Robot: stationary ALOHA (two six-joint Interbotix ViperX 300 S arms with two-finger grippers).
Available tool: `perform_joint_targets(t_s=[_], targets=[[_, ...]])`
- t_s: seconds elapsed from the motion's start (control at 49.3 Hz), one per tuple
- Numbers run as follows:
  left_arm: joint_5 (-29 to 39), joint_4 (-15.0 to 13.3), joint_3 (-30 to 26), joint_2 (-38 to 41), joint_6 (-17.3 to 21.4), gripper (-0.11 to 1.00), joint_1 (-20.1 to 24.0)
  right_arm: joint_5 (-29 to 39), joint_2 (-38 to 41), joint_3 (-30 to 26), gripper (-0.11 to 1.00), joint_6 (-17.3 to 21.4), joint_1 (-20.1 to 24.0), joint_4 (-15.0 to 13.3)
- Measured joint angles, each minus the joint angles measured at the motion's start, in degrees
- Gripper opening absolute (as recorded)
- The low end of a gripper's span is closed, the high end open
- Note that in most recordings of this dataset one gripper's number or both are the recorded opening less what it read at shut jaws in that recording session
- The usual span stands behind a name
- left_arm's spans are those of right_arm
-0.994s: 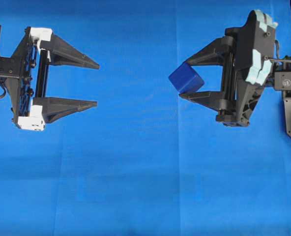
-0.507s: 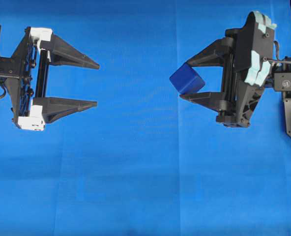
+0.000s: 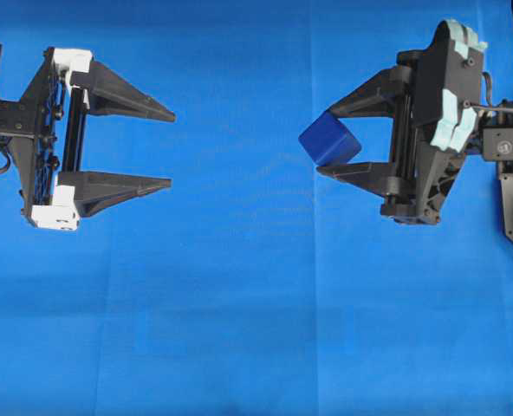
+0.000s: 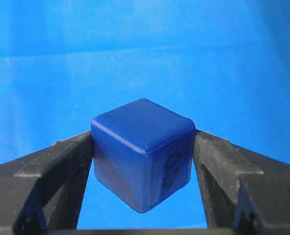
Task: Handover the blue block to the right arm after grasping it with the left arm, then place it in the designated position.
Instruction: 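Lower the cube with the right gripper onto the table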
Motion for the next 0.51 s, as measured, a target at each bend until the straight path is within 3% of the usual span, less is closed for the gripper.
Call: perform_joint_targets(t_s=[0.284,0.507], targets=[[0.0,0.0,0.0,0.0,0.0,0.93,0.1,-0.8,6.0,-0.1,0.56,0.0,-0.1,0.0],[0.0,0.0,0.1,0.0,0.0,0.93,0.1,-6.3,15.4,-0.1,0.56,0.0,-1.1,0.0]])
